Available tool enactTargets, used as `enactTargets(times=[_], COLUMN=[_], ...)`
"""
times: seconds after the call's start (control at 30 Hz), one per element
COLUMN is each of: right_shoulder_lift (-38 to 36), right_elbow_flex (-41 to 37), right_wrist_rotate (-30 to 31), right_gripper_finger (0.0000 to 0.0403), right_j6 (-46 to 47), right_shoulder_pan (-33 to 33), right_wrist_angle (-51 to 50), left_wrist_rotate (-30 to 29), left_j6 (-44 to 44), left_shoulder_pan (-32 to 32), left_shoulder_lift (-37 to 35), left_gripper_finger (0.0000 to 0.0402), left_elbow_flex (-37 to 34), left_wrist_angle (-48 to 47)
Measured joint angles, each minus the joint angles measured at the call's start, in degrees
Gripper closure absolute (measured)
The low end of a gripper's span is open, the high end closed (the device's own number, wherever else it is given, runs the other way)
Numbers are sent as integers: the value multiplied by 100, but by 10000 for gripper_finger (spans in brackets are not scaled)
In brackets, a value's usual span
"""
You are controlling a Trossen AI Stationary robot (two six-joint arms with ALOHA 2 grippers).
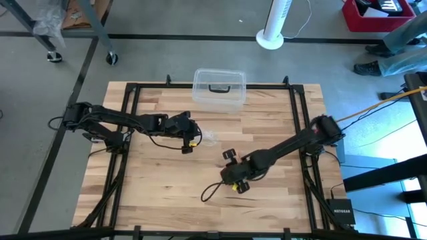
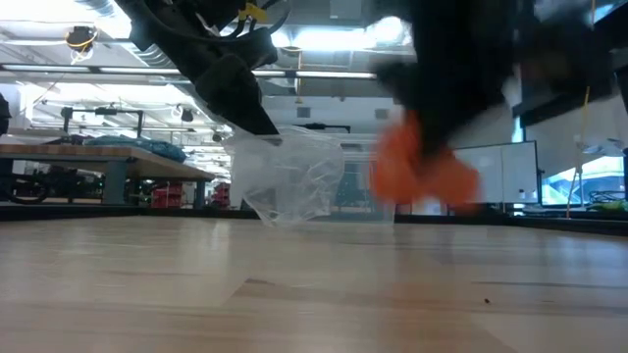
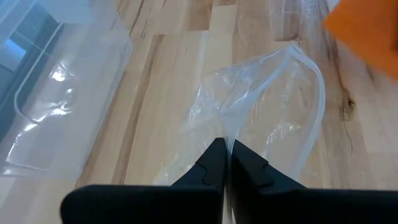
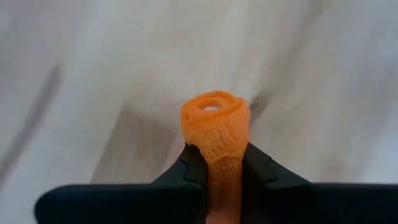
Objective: Roll bandage
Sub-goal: Put the orange bandage into the zip bag
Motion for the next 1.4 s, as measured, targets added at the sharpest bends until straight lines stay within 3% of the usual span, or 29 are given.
enactTargets(times=[0.27,0.43,0.57,0.83,1.27,1.4], right_shoulder_lift=[-1021,-931,-733,-453,-419,-419], right_elbow_flex=[51,52,52,48,-273,-437], right_wrist_rotate=[990,962,929,871,739,641], right_gripper_finger=[348,355,355,355,354,354], right_j6=[-728,-1368,-1725,-2023,-2193,-2180], right_shoulder_pan=[-165,-450,-628,-678,-677,-685], right_wrist_angle=[2115,3490,4013,4122,4204,4649], left_wrist_rotate=[207,410,557,1181,1207,1202], left_j6=[51,54,47,-162,-422,-454], left_shoulder_pan=[-28,-116,-164,-206,-380,-381], left_shoulder_lift=[0,0,0,-11,-186,-186], left_gripper_finger=[400,400,400,400,400,400], left_elbow_flex=[0,0,3,219,249,251], left_wrist_angle=[101,322,303,190,260,275])
